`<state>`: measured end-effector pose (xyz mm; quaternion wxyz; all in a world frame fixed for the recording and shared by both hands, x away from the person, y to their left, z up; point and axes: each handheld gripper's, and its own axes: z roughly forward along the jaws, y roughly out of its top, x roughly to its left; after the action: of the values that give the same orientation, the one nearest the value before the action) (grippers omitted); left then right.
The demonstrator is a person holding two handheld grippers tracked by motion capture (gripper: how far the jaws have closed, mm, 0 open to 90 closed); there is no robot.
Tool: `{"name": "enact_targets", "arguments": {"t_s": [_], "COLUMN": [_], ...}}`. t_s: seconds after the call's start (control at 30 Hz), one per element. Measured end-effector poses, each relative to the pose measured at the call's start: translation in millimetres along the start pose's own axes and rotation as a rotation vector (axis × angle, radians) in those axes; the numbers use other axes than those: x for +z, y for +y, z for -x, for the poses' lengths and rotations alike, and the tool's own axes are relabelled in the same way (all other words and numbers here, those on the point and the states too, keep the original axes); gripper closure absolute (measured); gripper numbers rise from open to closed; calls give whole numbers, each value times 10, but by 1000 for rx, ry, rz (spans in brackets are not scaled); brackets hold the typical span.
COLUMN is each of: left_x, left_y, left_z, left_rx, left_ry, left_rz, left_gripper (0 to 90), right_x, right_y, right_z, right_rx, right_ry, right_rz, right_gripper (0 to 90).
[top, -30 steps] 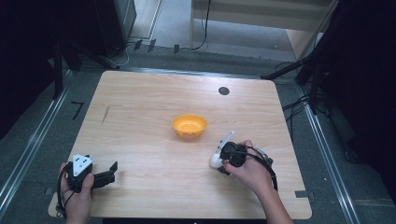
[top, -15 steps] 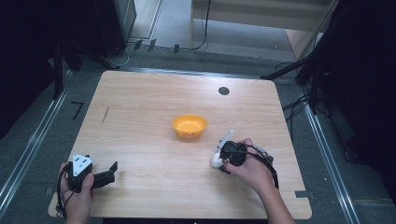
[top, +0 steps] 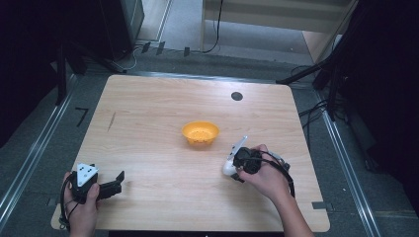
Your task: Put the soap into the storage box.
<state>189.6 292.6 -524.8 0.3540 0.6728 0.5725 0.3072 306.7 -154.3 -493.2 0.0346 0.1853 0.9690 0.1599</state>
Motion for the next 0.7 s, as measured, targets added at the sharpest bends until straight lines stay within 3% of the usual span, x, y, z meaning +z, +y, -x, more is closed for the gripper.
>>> {"name": "enact_targets", "arguments": {"t_s": [0.53, 0.7], "left_x": [-2, -3], "left_y": [0, 0], "left_z": [-2, -2], "left_rx": [-1, -1], "left_ry": [-1, -1], "left_rz": [-1, -1], "left_gripper": [0, 0], "right_x": [-125, -165], "right_y": [132, 196], "right_z": [84, 126], "right_rx": [-34, -66], "right_ry": [-2, -6], "right_rz": [16, 20], "right_gripper": [505, 505]}}
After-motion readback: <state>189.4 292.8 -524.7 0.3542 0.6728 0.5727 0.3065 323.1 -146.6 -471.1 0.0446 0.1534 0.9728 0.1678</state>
